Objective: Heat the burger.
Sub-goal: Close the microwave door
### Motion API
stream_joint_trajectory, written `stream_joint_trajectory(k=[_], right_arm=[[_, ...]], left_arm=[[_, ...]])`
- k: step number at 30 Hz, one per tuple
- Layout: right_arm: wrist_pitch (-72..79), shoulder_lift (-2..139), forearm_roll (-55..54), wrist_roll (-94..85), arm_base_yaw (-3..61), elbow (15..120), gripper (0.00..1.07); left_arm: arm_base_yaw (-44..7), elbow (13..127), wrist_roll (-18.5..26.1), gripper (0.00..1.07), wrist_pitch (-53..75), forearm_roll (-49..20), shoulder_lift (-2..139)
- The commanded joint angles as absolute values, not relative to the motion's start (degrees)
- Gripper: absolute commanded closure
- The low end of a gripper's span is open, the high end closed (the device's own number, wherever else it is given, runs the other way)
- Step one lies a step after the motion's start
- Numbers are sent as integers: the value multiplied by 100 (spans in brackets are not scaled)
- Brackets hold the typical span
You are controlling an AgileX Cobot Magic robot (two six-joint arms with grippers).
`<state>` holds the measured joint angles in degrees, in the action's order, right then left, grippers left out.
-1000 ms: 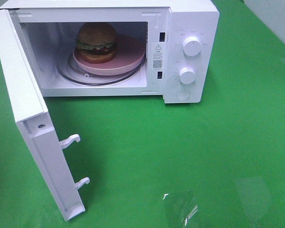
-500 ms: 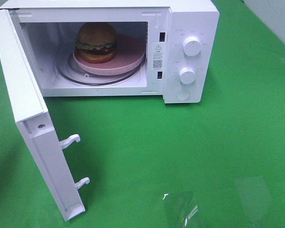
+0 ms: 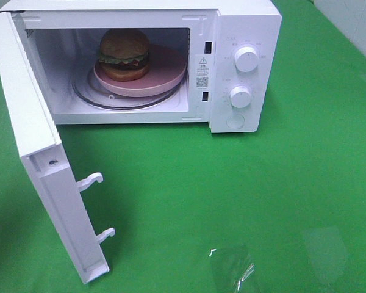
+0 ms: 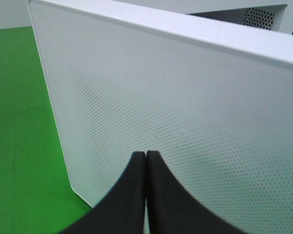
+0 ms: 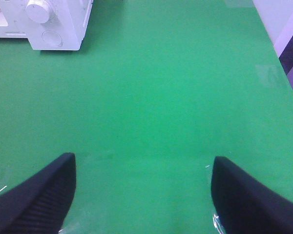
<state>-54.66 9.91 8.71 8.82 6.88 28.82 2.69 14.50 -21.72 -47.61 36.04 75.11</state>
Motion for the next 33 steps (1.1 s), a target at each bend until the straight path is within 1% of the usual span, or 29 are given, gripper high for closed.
stream_joint_trajectory(k=[1,2,7,9,10,11,14,16,19,21,22,23,24,25,27,28,29,30,32,33], right_arm=[[-5477,940,842,877,682,2871,35],[-5477,940,842,877,682,2871,35],[-5477,940,842,877,682,2871,35],[-5477,940,842,877,682,2871,35],[-5477,940,842,877,682,2871,35],[-5477,940,842,877,682,2871,35],[-5477,940,842,877,682,2871,35],[-5477,940,842,877,682,2871,35],[-5477,940,842,877,682,2871,35],[-5477,940,842,877,682,2871,35],[-5477,940,842,877,682,2871,35],[-5477,940,842,877,682,2871,35],[-5477,940,842,877,682,2871,35],[-5477,940,842,877,682,2871,35],[-5477,940,842,877,682,2871,35],[-5477,940,842,877,682,2871,35],[-5477,940,842,877,682,2871,35],[-5477,940,842,877,682,2871,35],[-5477,940,842,877,682,2871,35],[-5477,940,842,877,682,2871,35]], left_arm=[[286,1656,-2372,107,-4922,3753,7655],[246,1742,-2355,107,-4922,3930,7718],[74,1868,-2315,107,-4847,3896,7855],[-223,2023,-2315,107,-4836,3856,8102],[-223,2023,-2315,107,-4836,3856,8102],[-372,2080,-2315,107,-4836,3690,8205],[-435,2103,-2315,107,-4836,3638,8262],[-779,2177,-2063,107,-4824,3346,8394],[-848,2183,-2005,107,-4819,3237,8417],[-1134,2206,-1799,107,-4853,2676,8560],[-1134,2206,-1799,107,-4853,2676,8560],[-1272,2275,-1765,107,-4859,2624,8629],[-1272,2275,-1765,107,-4859,2624,8629],[-1432,2366,-1725,107,-4864,2578,8715],[-1530,2429,-1707,107,-4859,2538,8761],[-1725,2573,-1690,107,-4813,2372,8864],[-1725,2573,-1690,107,-4813,2372,8864],[-1879,2710,-1667,107,-4727,2206,8955],[-1954,2779,-1650,107,-4704,2149,9007],[-2097,2911,-1553,107,-4704,2051,9116]])
